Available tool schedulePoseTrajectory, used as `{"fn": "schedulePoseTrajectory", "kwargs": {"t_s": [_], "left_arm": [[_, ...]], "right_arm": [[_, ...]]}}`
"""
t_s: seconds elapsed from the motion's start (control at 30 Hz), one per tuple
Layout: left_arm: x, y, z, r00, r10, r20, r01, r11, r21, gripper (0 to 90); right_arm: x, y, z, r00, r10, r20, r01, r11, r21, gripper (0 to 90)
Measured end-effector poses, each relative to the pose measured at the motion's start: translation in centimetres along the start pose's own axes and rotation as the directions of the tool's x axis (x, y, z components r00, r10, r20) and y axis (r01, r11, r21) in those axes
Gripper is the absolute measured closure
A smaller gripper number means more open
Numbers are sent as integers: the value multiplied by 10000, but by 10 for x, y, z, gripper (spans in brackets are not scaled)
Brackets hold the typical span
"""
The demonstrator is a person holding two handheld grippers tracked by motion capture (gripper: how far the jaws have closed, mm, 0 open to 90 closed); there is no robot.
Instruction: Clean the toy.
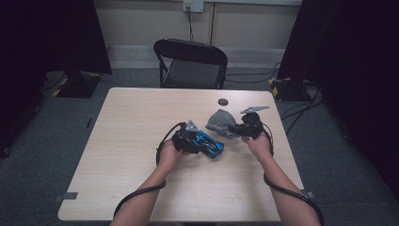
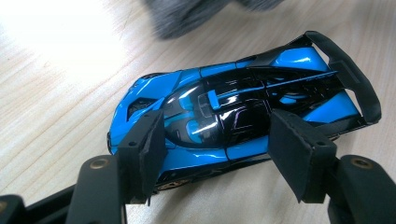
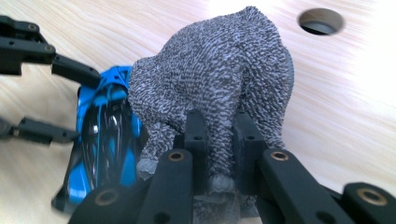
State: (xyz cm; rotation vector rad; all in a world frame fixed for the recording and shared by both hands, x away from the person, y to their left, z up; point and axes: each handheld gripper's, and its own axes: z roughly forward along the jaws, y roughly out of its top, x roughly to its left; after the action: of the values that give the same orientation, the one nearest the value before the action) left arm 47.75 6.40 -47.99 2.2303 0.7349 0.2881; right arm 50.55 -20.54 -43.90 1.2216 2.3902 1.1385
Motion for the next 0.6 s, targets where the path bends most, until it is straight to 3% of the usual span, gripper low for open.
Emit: {"fn": "schedulePoseTrajectory", "kwargs": {"t_s": [0.2,0.33,0.5,0.6], "left_arm": [[1,-1,0,10000,7,30,-7,10000,-31,370],[2,-2,0,9999,-87,79,88,9999,-92,369],[2,-3,0,9999,-119,57,120,9998,-149,368],[2,-3,0,9999,-131,60,131,9998,-140,368]], "right_arm": [[10,9,31,9993,-385,29,385,9993,33,791],[16,14,49,9976,-692,62,689,9968,398,789],[21,11,63,9950,-997,-77,999,9896,1031,786],[17,4,64,9954,-930,-244,953,9880,1214,785]]}}
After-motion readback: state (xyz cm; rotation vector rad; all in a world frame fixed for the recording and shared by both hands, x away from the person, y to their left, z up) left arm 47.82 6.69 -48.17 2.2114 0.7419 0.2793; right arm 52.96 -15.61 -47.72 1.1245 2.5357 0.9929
